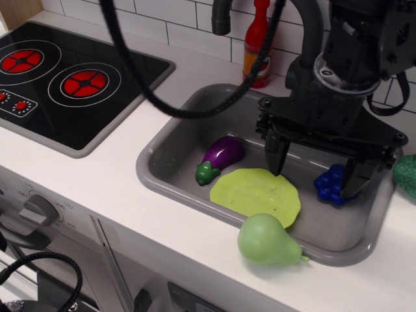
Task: Put blueberries on plate sink
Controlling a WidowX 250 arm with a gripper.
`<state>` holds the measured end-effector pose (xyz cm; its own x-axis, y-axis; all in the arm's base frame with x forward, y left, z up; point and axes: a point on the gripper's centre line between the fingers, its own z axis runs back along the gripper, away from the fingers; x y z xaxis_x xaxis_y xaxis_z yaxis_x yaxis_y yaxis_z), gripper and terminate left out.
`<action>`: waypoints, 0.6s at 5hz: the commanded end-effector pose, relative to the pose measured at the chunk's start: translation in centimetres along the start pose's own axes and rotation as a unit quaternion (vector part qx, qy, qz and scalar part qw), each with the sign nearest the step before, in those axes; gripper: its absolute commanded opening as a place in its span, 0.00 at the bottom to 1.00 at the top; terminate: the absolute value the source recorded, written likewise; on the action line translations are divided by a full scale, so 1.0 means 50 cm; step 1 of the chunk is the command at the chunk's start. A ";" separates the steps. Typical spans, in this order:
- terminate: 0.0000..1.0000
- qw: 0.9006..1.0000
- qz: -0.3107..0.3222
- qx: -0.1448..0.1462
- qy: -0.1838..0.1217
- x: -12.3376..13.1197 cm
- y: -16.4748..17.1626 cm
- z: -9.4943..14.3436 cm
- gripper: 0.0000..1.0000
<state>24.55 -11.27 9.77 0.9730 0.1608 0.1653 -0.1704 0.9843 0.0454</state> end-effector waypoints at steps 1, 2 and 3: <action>0.00 1.000 0.000 0.000 0.000 0.000 0.000 0.000 1.00; 0.00 1.000 0.016 0.012 -0.013 0.047 -0.012 -0.037 1.00; 0.00 0.999 0.020 0.001 -0.028 0.082 0.001 -0.059 1.00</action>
<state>28.16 -10.12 6.21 0.9637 0.1930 0.1842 -0.2074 0.9763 0.0622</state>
